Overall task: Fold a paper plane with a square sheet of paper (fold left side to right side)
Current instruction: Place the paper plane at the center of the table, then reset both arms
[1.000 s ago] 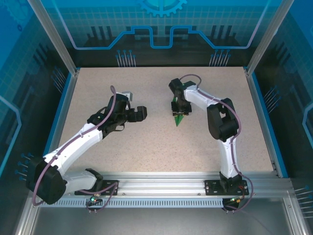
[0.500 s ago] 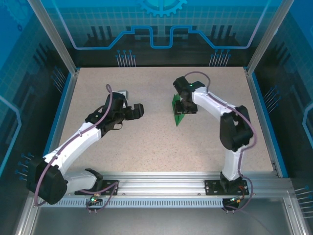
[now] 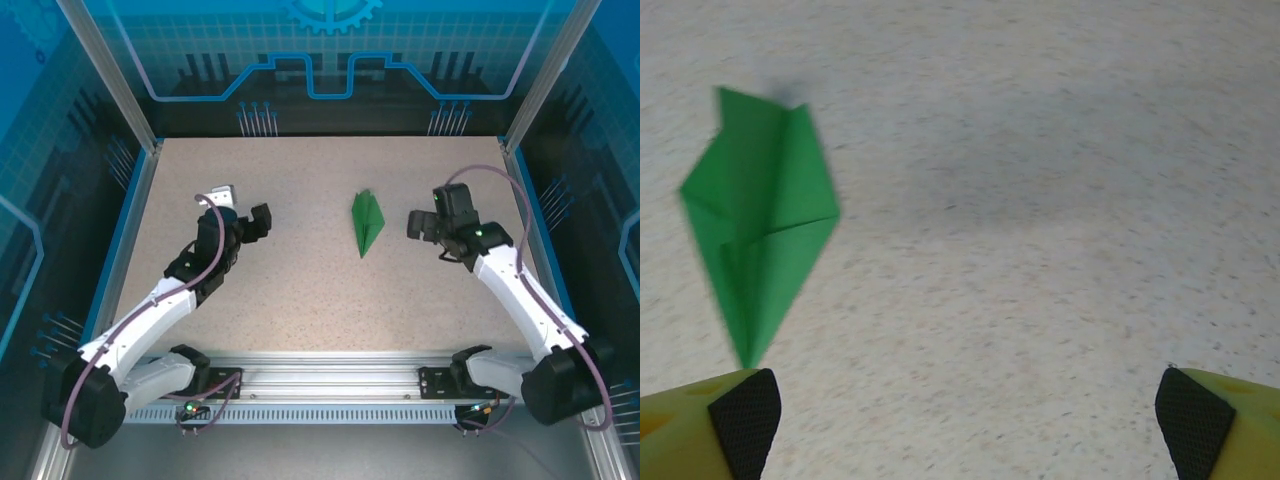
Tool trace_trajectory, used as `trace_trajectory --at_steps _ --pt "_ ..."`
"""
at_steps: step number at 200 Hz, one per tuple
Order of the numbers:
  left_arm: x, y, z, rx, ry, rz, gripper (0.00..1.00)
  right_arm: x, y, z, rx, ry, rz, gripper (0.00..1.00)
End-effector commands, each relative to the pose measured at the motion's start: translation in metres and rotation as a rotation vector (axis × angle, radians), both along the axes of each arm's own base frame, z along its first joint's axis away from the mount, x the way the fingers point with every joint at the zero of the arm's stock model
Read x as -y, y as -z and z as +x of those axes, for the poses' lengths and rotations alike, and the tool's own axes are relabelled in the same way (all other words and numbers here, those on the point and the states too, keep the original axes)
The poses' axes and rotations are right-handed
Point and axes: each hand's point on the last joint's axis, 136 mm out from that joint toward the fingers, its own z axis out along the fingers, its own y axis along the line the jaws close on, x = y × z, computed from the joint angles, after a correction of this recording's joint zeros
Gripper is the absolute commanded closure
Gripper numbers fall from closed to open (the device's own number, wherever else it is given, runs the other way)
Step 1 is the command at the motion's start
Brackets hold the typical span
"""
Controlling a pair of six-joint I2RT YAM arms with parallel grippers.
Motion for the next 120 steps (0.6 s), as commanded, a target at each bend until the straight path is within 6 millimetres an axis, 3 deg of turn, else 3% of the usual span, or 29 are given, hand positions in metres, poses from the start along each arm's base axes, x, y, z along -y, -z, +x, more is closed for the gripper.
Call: trace_trajectory --at_steps 1,28,55,80,120 --pt "-0.03 -0.024 0.005 0.097 -0.111 0.16 0.01 0.023 0.005 0.012 0.13 0.066 0.003 0.0" --pt "-0.055 -0.007 0.004 0.057 -0.2 0.235 0.01 0.048 0.026 0.016 0.223 0.074 -0.135 0.0" --pt "-0.072 0.019 0.006 0.015 -0.236 0.28 0.01 0.057 0.05 0.022 0.252 0.059 -0.18 0.0" --pt "-0.08 0.042 0.008 -0.015 -0.237 0.318 0.01 0.05 0.068 0.034 0.277 0.013 -0.154 0.0" --pt "-0.081 0.07 0.011 -0.036 -0.182 0.298 0.01 0.036 0.069 0.056 0.361 -0.072 -0.143 0.0"
